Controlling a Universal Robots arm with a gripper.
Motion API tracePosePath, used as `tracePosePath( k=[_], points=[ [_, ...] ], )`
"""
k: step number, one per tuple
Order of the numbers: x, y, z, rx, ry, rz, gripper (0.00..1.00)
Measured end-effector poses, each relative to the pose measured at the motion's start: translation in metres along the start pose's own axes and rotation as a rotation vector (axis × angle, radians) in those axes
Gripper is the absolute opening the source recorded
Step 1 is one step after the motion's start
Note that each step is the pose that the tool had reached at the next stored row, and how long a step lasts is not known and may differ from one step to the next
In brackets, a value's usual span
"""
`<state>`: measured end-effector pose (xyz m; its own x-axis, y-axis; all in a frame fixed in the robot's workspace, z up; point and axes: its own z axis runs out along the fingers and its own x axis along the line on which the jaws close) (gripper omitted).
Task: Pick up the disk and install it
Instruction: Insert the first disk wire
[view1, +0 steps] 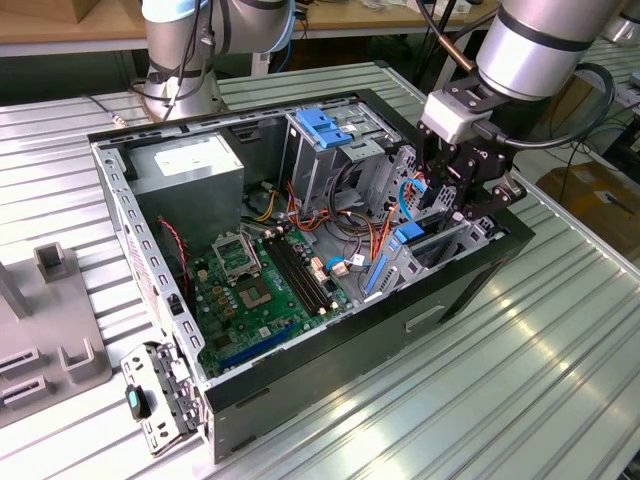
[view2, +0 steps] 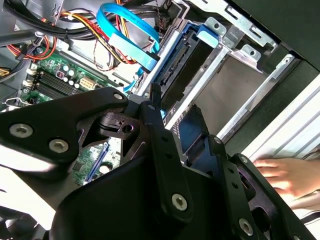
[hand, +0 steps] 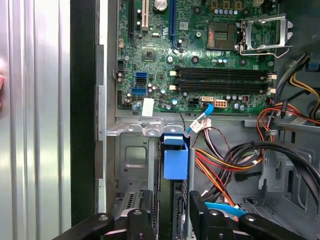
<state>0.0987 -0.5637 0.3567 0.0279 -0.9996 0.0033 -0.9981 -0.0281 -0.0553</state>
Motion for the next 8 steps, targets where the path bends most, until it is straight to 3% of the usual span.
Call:
tracePosePath(
  k=[4,8],
  points=[
    [0.0,-0.0002,-0.0045,0.0,0.0001,0.0,0.43],
    [0.0001,-0.0008,-0.0137,0.0,0.0002,0.0,0.43]
  ],
)
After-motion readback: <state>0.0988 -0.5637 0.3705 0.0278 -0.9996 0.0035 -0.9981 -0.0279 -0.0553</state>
